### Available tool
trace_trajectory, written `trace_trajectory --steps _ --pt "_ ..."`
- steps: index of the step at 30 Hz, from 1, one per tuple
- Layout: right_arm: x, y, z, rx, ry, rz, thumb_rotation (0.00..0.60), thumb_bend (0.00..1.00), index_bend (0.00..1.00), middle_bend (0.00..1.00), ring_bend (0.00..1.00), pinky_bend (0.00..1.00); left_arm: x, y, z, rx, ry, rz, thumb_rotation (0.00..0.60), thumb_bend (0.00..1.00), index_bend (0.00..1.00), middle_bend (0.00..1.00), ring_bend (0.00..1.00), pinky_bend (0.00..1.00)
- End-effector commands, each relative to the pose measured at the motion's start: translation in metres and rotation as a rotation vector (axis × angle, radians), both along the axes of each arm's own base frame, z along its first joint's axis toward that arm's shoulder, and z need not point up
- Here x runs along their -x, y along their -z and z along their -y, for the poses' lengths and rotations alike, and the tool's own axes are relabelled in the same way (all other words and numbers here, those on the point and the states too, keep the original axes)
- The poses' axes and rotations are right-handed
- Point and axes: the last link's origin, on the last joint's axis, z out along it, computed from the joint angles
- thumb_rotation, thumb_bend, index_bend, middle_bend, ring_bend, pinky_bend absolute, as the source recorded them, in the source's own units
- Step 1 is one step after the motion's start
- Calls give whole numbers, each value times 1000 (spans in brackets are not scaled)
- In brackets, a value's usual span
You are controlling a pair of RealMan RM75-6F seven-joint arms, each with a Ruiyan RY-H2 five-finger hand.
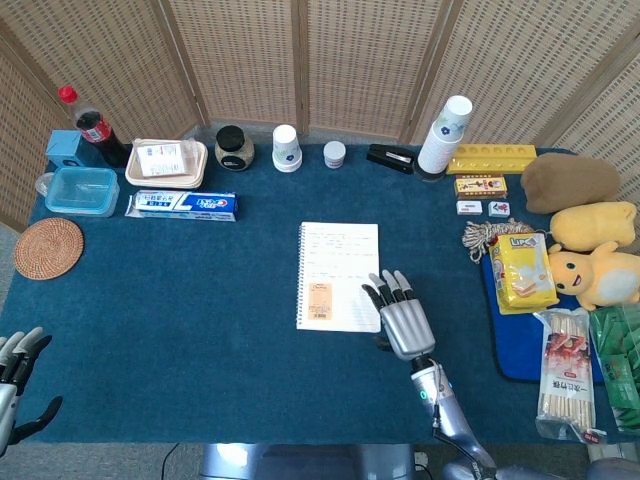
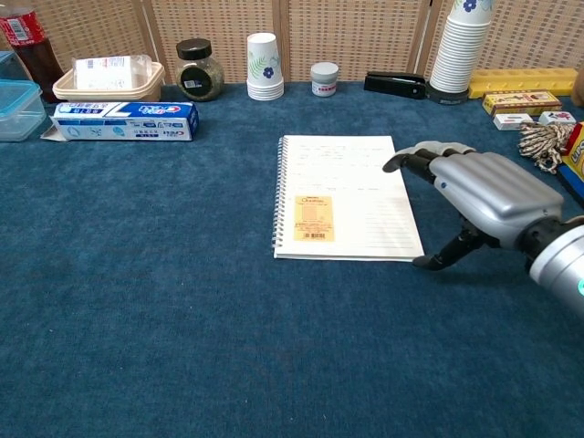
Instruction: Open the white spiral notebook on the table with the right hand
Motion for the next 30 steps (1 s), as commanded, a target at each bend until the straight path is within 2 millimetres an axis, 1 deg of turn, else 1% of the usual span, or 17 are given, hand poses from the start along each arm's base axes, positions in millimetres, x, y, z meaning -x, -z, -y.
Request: trace_trajectory --steps 1,9,13,23,30 --pt "-2 10 5 -3 -10 -9 600 145 144 141 16 83 1 0 0 -2 -4 0 600 271 153 79 26 0" --pt "11 12 11 3 -15 -45 600 145 142 141 15 83 4 2 0 -2 -18 10 600 270 154 78 26 0" --pt "13 10 13 12 -21 -45 600 143 141 141 15 83 5 2 0 -4 -17 12 600 271 151 79 26 0" --pt "5 10 22 34 -51 -50 600 145 137 141 17 82 6 3 0 -5 -21 15 600 270 152 78 26 0" --pt "-12 8 31 90 -111 -9 600 143 136 142 30 81 7 3 2 -6 -27 22 600 270 151 78 26 0"
